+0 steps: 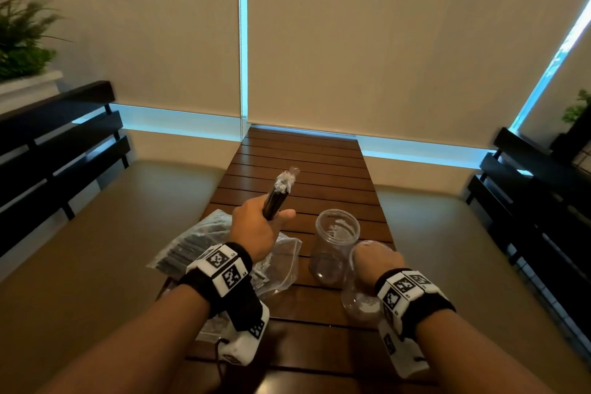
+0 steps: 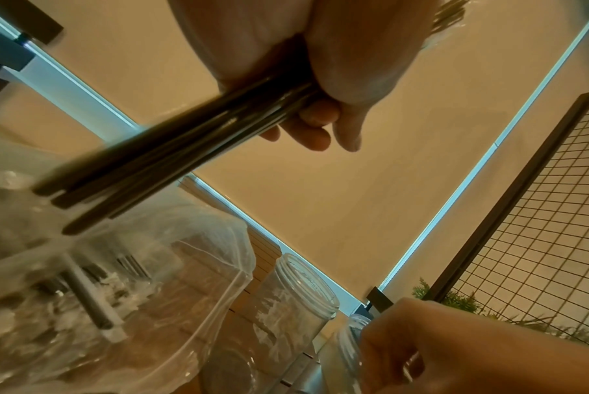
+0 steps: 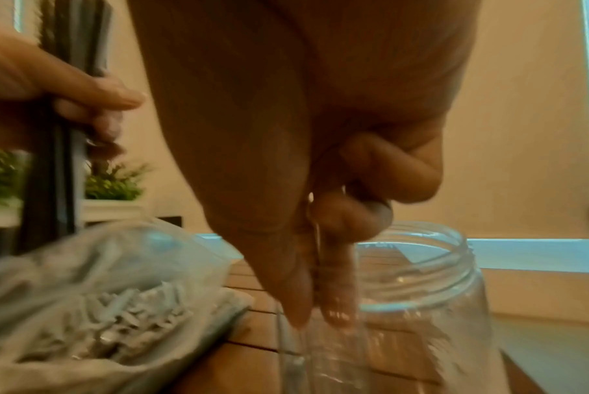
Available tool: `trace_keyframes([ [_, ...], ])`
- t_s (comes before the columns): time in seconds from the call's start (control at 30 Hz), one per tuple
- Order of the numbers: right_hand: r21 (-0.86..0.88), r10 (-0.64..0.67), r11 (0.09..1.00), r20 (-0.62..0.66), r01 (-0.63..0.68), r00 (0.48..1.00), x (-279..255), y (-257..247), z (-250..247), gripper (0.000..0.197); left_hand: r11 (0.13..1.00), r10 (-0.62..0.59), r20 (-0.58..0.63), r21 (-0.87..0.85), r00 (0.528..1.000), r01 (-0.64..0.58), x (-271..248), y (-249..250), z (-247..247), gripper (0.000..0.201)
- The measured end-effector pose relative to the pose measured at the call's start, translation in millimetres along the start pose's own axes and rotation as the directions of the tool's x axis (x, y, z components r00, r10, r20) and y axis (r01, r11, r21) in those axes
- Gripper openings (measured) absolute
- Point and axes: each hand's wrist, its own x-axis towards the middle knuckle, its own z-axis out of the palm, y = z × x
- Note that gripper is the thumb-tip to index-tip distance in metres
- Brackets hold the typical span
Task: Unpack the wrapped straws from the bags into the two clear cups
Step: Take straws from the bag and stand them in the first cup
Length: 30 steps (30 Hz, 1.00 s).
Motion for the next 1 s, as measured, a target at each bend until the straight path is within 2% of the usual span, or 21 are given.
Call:
trace_keyframes([
  [0.13, 0.058, -0.132, 0.99, 0.088, 0.127, 0.987, -14, -27, 3, 0.019, 0.996, 0.031, 0.012, -0.08, 0.999, -0.03, 0, 12, 4, 0.045],
  [0.27, 0.095, -0.312, 0.946, -0.004, 0.311, 0.95, -20, -57, 8, 0.023, 0.976, 0.036, 0.008, -0.214, 0.999, -0.034, -1, 24, 6, 0.046],
  [0.33, 0.098, -0.317, 0.943, -0.03, 0.318, 0.948, -21, -63, 8, 0.021, 0.965, 0.055, 0.029, -0.257, 0.998, -0.046, -2, 29, 8, 0.045],
  [0.4, 0.186, -0.294, 0.935, -0.077, 0.303, 0.953, -17, -61, 6, 0.01, 0.96, 0.076, 0.044, -0.272, 0.996, -0.062, -4, 32, 9, 0.046],
  [0.47, 0.342, -0.206, 0.899, -0.219, 0.273, 0.954, -11, -54, 1, 0.007, 0.957, 0.082, 0.048, -0.284, 0.995, -0.065, -4, 31, 11, 0.046],
  [0.5, 0.438, -0.113, 0.859, -0.34, 0.264, 0.934, -8, -49, -3, 0.009, 0.954, 0.085, 0.047, -0.292, 0.995, -0.068, -4, 30, 13, 0.047],
  [0.53, 0.553, 0.01, 0.786, -0.459, 0.277, 0.889, -5, -43, -9, 0.011, 0.952, 0.082, 0.054, -0.3, 0.995, -0.062, -4, 29, 15, 0.047],
  [0.6, 0.738, 0.2, 0.529, -0.589, 0.419, 0.783, -7, -35, -30, 0.012, 0.945, 0.076, 0.059, -0.322, 0.995, -0.053, -6, 32, 22, 0.046],
  [0.63, 0.775, 0.215, 0.386, -0.604, 0.501, 0.768, -11, -33, -41, 0.01, 0.943, 0.081, 0.063, -0.329, 0.995, -0.056, -6, 34, 25, 0.045],
  [0.67, 0.777, 0.183, 0.279, -0.619, 0.563, 0.764, -15, -32, -52, 0.016, 0.94, 0.101, 0.067, -0.332, 0.993, -0.074, -7, 40, 26, 0.041],
  [0.7, 0.755, 0.129, 0.231, -0.65, 0.614, 0.749, -20, -32, -62, 0.027, 0.936, 0.134, 0.069, -0.335, 0.989, -0.104, -7, 47, 26, 0.034],
  [0.77, 0.687, 0.051, 0.256, -0.712, 0.68, 0.7, -27, -32, -74, 0.042, 0.917, 0.186, 0.079, -0.372, 0.979, -0.144, -1, 57, 27, 0.021],
  [0.8, 0.656, 0.035, 0.287, -0.735, 0.698, 0.677, -29, -32, -78, 0.044, 0.909, 0.194, 0.081, -0.389, 0.978, -0.148, 2, 61, 26, 0.02],
  [0.9, 0.566, 0.046, 0.439, -0.79, 0.698, 0.612, -24, -29, -81, 0.046, 0.898, 0.166, 0.101, -0.426, 0.981, -0.108, 9, 61, 30, 0.026],
  [1.0, 0.511, 0.091, 0.586, -0.813, 0.629, 0.576, -17, -27, -74, 0.046, 0.901, 0.146, 0.129, -0.427, 0.981, -0.078, 7, 57, 33, 0.035],
])
